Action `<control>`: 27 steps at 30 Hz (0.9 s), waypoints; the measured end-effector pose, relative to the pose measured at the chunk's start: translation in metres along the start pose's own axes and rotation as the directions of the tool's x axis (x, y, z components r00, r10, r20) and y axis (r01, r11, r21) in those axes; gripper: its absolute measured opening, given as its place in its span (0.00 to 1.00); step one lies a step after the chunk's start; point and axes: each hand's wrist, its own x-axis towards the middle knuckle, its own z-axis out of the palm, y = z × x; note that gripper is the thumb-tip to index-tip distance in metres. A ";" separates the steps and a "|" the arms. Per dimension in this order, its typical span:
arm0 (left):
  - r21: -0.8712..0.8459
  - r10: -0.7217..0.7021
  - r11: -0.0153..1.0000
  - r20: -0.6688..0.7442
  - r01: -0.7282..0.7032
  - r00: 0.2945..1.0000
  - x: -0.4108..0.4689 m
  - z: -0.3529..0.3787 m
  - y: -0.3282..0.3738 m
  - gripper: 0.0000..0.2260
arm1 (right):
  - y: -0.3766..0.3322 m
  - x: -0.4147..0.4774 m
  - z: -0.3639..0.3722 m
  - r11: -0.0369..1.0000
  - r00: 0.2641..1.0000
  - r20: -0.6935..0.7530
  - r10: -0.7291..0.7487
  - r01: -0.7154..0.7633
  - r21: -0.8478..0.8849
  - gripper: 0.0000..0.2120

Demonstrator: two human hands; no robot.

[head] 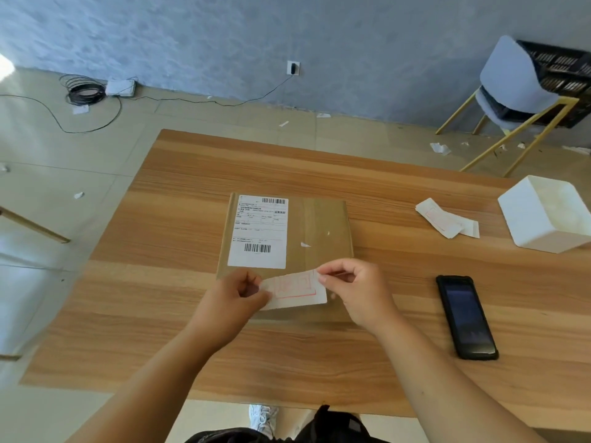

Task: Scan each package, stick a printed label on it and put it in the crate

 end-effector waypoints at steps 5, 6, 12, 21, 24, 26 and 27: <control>0.000 -0.084 0.996 -0.181 0.086 0.980 -0.003 -0.013 -0.013 0.05 | 0.008 0.002 0.032 0.999 0.999 -0.007 0.046 -0.046 -0.017 0.10; 0.003 -0.093 0.995 -0.214 0.096 0.972 -0.003 -0.015 -0.015 0.06 | 0.009 0.002 0.038 0.998 0.998 -0.016 0.053 -0.053 -0.032 0.10; 0.035 -0.113 0.992 -0.227 0.124 0.967 0.003 -0.027 -0.022 0.06 | 0.015 0.002 0.056 0.995 0.999 -0.033 0.037 -0.040 -0.088 0.09; 0.161 -0.044 0.983 -0.256 0.088 0.966 0.018 -0.024 -0.027 0.15 | 0.011 0.010 0.066 0.955 0.999 -0.039 -0.027 0.014 -0.297 0.06; 0.145 -0.070 0.983 -0.261 0.111 0.963 0.022 -0.025 -0.029 0.15 | 0.012 0.012 0.067 0.934 0.999 -0.018 -0.027 0.019 -0.358 0.05; 0.145 -0.071 0.983 -0.262 0.112 0.963 0.024 -0.025 -0.030 0.14 | 0.012 0.012 0.068 0.913 0.999 -0.005 -0.038 0.032 -0.407 0.05; 0.157 -0.064 0.982 -0.258 0.108 0.964 0.025 -0.024 -0.031 0.13 | 0.012 0.012 0.068 0.898 0.999 0.005 -0.050 0.047 -0.436 0.05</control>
